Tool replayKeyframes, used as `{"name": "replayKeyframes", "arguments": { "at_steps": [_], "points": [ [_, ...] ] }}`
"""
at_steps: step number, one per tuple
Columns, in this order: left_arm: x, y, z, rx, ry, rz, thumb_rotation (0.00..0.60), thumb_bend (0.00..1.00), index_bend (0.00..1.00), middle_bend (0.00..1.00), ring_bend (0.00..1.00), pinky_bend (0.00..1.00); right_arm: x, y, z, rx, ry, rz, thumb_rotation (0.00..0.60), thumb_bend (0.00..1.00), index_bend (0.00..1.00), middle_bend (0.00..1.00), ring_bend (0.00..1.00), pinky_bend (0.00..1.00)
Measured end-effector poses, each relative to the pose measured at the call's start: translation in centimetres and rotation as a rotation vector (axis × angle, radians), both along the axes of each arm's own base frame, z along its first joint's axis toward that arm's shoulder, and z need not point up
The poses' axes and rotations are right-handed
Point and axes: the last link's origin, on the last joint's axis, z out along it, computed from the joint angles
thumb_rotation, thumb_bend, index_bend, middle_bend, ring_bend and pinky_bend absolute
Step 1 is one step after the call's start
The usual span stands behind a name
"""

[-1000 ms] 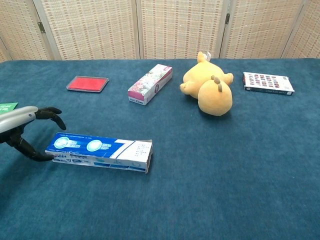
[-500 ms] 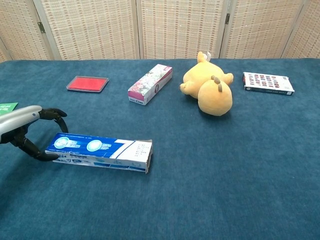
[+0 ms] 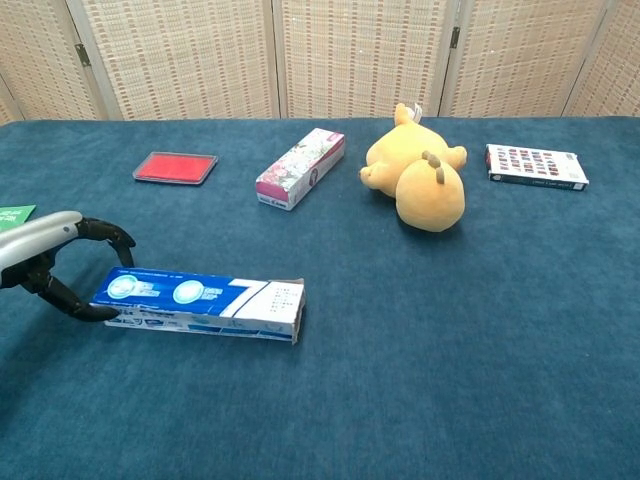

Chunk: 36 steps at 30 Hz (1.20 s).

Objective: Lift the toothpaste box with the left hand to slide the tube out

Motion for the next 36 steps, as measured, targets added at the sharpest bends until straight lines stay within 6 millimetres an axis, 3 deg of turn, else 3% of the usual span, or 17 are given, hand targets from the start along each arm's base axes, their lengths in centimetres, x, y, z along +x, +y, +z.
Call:
{"name": "replayKeyframes", "arguments": {
  "at_steps": [8,16,23,36],
  "points": [
    [-0.5,0.3,2.0,0.009,0.020,-0.022,0.600,0.22,0.50,0.23,0.09,0.03,-0.3,0.8,0.8,-0.028,-0.026,0.014,0.600,0.17,0.00,0.00,0.00,0.00],
    [1.3,1.4,3.5,0.009,0.012,-0.095,0.600,0.21,0.50,0.24,0.09,0.04,-0.2,0.6,0.5,-0.015,-0.013,0.011,0.600,0.17,0.00,0.00,0.00,0.00],
    [5.1,3.1,4.5,0.060,0.046,-0.220,0.600,0.21,0.51,0.24,0.09,0.03,-0.3,0.6,0.7,-0.017,-0.019,0.008,0.600,0.17,0.00,0.00,0.00,0.00],
    [10.1,4.9,7.6,0.150,0.131,-0.350,0.600,0.21,0.50,0.24,0.09,0.02,-0.3,0.5,0.7,-0.017,-0.018,0.009,0.600,0.17,0.00,0.00,0.00,0.00]
  ]
}}
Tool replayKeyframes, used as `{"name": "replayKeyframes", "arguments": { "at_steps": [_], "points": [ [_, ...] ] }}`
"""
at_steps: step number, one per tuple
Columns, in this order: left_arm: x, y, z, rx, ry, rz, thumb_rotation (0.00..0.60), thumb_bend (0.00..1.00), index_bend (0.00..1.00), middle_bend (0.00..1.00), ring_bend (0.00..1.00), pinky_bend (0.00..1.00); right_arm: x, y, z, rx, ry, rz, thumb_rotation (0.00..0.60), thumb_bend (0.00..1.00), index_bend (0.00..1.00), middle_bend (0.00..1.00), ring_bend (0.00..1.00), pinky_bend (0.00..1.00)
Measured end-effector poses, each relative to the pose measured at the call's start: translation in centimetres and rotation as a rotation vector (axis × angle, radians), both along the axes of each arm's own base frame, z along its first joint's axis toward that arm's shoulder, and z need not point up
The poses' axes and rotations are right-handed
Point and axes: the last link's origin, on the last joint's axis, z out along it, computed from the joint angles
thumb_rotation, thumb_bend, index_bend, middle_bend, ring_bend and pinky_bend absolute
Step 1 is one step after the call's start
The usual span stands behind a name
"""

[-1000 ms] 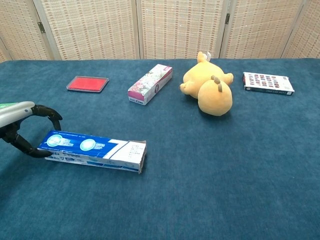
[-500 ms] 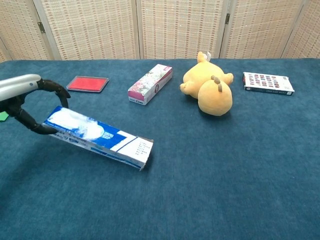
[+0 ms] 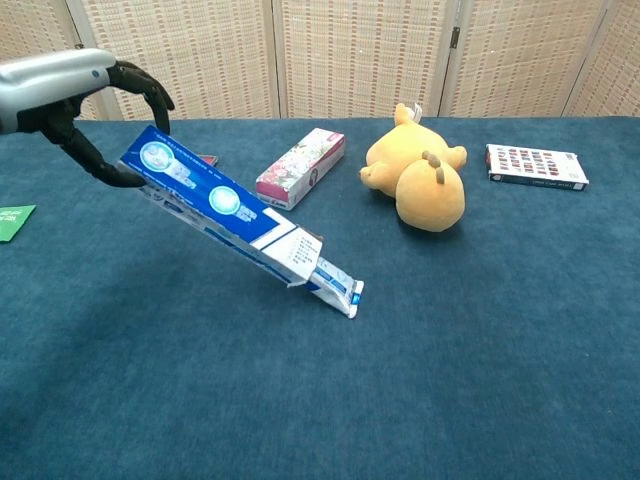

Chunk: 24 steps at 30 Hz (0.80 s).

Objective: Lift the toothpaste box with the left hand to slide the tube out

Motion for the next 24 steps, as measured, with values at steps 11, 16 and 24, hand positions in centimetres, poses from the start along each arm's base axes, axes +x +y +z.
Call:
{"name": "replayKeyframes", "arguments": {
  "at_steps": [11,16,24],
  "points": [
    [1.1,1.2,4.2,0.047,0.063,-0.011,0.600,0.21,0.51,0.24,0.10,0.03,-0.1,-0.1,0.1,0.000,0.000,-0.003,0.600,0.17,0.00,0.00,0.00,0.00],
    [1.3,1.3,6.3,0.059,0.065,0.006,0.600,0.21,0.51,0.24,0.10,0.05,0.0,-0.2,-0.1,0.006,0.007,-0.006,0.600,0.17,0.00,0.00,0.00,0.00],
    [2.3,1.1,8.1,0.093,0.111,0.018,0.600,0.21,0.51,0.24,0.10,0.06,0.1,-0.2,-0.2,0.005,0.007,-0.009,0.600,0.17,0.00,0.00,0.00,0.00]
  ]
}}
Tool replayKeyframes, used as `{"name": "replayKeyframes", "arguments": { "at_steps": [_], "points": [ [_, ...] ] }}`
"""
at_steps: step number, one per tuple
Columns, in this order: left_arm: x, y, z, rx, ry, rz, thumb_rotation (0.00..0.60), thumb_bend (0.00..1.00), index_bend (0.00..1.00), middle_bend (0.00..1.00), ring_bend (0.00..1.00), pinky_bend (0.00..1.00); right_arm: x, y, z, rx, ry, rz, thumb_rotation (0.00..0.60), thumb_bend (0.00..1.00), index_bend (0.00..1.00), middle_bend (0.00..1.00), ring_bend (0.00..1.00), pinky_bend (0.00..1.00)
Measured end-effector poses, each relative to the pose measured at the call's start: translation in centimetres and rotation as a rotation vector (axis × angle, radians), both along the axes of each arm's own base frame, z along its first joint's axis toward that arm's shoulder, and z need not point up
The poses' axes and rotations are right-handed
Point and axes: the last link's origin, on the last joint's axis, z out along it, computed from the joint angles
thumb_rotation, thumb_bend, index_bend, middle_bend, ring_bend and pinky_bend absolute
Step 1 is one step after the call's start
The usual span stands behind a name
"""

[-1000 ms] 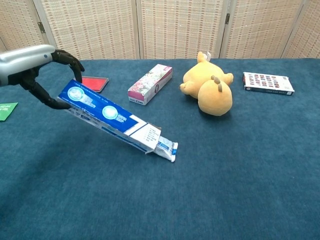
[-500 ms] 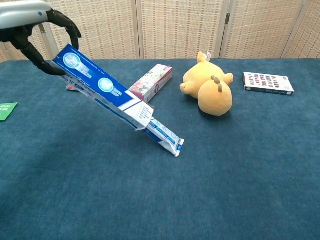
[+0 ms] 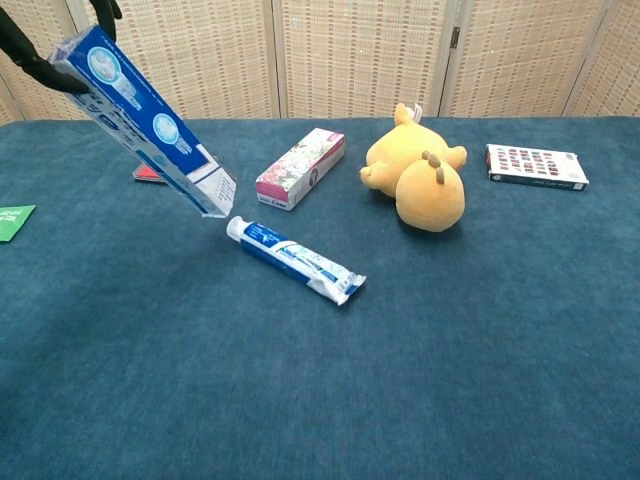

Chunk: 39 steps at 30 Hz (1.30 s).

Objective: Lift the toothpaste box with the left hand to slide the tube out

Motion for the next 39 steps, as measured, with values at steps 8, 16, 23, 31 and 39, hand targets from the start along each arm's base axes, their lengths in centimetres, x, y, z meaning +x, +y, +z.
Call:
{"name": "replayKeyframes", "arguments": {
  "at_steps": [8,16,23,31,39],
  "points": [
    [-0.3,-0.1,0.4,0.035,0.134,-0.054,0.600,0.21,0.51,0.25,0.10,0.05,0.0,0.0,0.0,0.002,-0.001,0.003,0.600,0.17,0.00,0.00,0.00,0.00],
    [-2.7,-0.4,1.0,0.053,0.178,-0.060,0.600,0.21,0.51,0.25,0.10,0.05,0.1,-0.1,-0.2,0.007,0.011,-0.005,0.600,0.17,0.00,0.00,0.00,0.00],
    [-5.4,-0.5,1.9,0.011,-0.036,0.068,0.600,0.21,0.51,0.25,0.10,0.05,0.2,-0.3,-0.5,0.015,0.019,-0.014,0.600,0.17,0.00,0.00,0.00,0.00],
    [-10.2,-0.2,1.7,-0.089,-0.460,0.286,0.600,0.21,0.51,0.25,0.09,0.05,0.2,-0.5,-0.6,0.011,0.023,-0.023,0.600,0.17,0.00,0.00,0.00,0.00],
    [-16.3,-0.1,-2.7,-0.175,-0.676,0.428,0.600,0.21,0.51,0.25,0.08,0.02,0.2,-0.4,-0.5,0.006,0.017,-0.019,0.600,0.17,0.00,0.00,0.00,0.00]
  ]
}}
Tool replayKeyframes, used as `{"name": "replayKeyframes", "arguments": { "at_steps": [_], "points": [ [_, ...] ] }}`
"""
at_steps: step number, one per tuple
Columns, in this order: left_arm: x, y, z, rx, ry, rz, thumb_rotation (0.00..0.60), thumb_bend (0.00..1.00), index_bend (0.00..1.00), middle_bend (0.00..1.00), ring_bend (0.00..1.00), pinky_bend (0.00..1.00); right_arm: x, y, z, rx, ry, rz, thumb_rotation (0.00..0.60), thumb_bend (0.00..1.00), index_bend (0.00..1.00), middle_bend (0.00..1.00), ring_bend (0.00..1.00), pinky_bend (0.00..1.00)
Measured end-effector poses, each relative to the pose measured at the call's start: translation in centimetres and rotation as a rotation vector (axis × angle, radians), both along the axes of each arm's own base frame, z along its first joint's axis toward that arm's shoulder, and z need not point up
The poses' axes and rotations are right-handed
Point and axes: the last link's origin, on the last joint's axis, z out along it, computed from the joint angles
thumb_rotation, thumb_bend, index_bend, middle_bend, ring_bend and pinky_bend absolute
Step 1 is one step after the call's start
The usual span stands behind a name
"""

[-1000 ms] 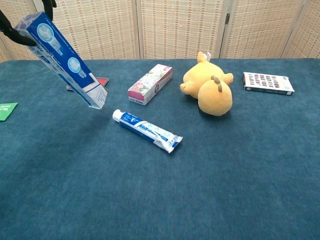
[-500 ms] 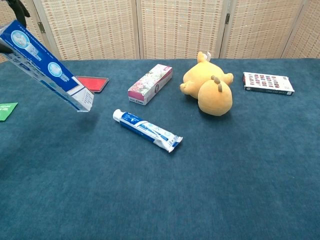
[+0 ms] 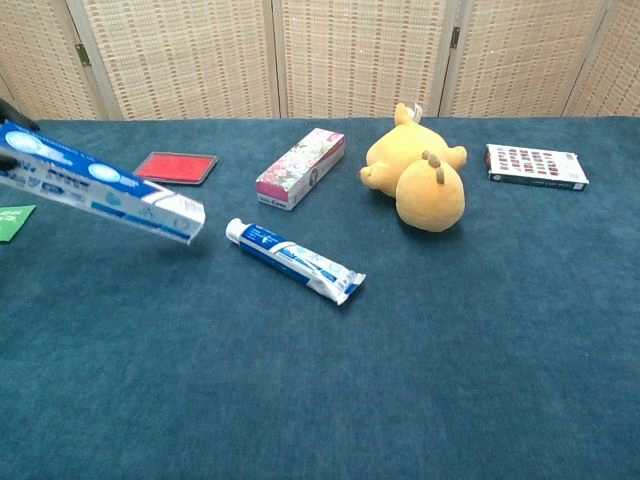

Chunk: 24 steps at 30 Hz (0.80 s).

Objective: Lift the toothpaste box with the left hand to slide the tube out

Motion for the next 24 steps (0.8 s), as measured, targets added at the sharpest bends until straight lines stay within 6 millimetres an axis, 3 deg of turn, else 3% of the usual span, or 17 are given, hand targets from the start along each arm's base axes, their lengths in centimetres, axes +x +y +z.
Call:
{"name": "replayKeyframes", "arguments": {
  "at_steps": [2,5,9,12,18,24],
  "points": [
    [-0.8,-0.3,-1.8,-0.021,-0.008,-0.005,0.600,0.21,0.50,0.25,0.07,0.01,0.0,0.0,0.1,-0.003,-0.004,0.003,0.600,0.17,0.00,0.00,0.00,0.00],
    [-1.9,-0.6,-3.8,-0.038,-0.005,-0.003,0.600,0.20,0.40,0.21,0.03,0.00,-0.1,0.1,0.1,-0.001,-0.005,0.003,0.600,0.17,0.00,0.00,0.00,0.00],
    [-3.2,-1.0,-5.2,-0.072,0.059,-0.015,0.600,0.18,0.10,0.03,0.00,0.00,-0.1,0.1,0.1,-0.002,-0.005,0.006,0.600,0.17,0.00,0.00,0.00,0.00],
    [-3.3,-1.0,-5.4,-0.081,0.124,-0.042,0.600,0.18,0.01,0.00,0.00,0.00,-0.1,0.0,0.1,0.000,-0.003,0.005,0.600,0.17,0.00,0.00,0.00,0.00],
    [-3.3,-1.2,-4.6,-0.077,0.327,-0.123,0.600,0.17,0.00,0.00,0.00,0.00,0.0,0.0,0.0,0.003,0.000,0.004,0.600,0.17,0.00,0.00,0.00,0.00],
    [-2.8,-2.6,-2.5,-0.030,0.555,-0.218,0.600,0.17,0.00,0.00,0.00,0.00,-0.1,-0.1,0.0,0.008,0.004,-0.003,0.600,0.17,0.00,0.00,0.00,0.00]
  ]
}}
